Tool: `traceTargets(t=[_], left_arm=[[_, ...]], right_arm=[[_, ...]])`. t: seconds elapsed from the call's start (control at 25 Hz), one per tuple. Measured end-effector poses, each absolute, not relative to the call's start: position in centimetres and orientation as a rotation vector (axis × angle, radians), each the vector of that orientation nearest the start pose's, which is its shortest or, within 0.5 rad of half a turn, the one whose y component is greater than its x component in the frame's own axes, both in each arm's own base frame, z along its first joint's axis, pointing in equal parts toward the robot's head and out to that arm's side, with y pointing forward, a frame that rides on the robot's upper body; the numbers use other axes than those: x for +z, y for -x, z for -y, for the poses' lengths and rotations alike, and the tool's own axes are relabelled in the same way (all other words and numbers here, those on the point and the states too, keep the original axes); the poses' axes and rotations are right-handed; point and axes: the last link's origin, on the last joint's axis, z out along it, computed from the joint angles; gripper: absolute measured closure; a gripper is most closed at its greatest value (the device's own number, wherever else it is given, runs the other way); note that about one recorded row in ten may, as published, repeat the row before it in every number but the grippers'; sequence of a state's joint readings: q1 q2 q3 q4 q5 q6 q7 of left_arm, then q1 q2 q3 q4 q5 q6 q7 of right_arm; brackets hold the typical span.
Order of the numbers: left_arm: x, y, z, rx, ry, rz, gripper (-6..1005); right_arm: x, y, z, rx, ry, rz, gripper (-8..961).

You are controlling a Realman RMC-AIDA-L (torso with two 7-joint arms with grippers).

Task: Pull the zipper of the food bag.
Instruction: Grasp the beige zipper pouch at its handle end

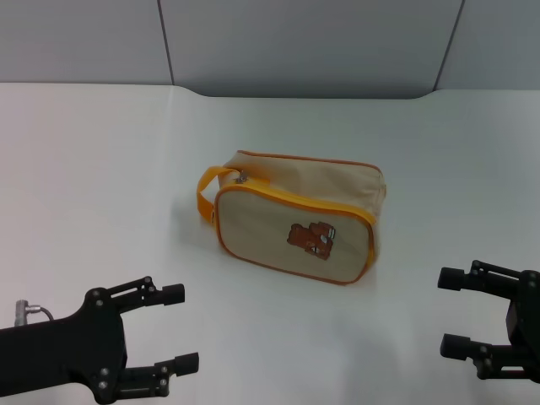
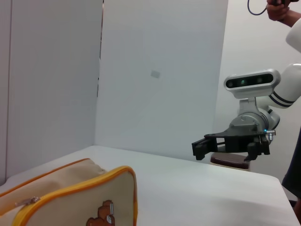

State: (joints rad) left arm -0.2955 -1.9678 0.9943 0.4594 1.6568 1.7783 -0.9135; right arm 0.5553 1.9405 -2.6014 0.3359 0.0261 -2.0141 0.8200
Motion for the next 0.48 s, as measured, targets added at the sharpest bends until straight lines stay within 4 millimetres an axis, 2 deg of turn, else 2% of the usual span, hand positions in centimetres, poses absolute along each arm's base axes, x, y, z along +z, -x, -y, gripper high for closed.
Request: traceTargets(t=[0.32, 0.48], left_arm=[[0.2, 30.5, -23.6, -0.94, 2.759, 0.303, 182], [-0.3, 31.7, -25.6, -0.843, 2.569, 0.385, 183]], right_arm=[[2.4, -30.8, -23.9, 1.05, 2.766, -0.47, 107], [2.3, -30.8, -23.8, 1.048, 2.765, -0.474, 108]])
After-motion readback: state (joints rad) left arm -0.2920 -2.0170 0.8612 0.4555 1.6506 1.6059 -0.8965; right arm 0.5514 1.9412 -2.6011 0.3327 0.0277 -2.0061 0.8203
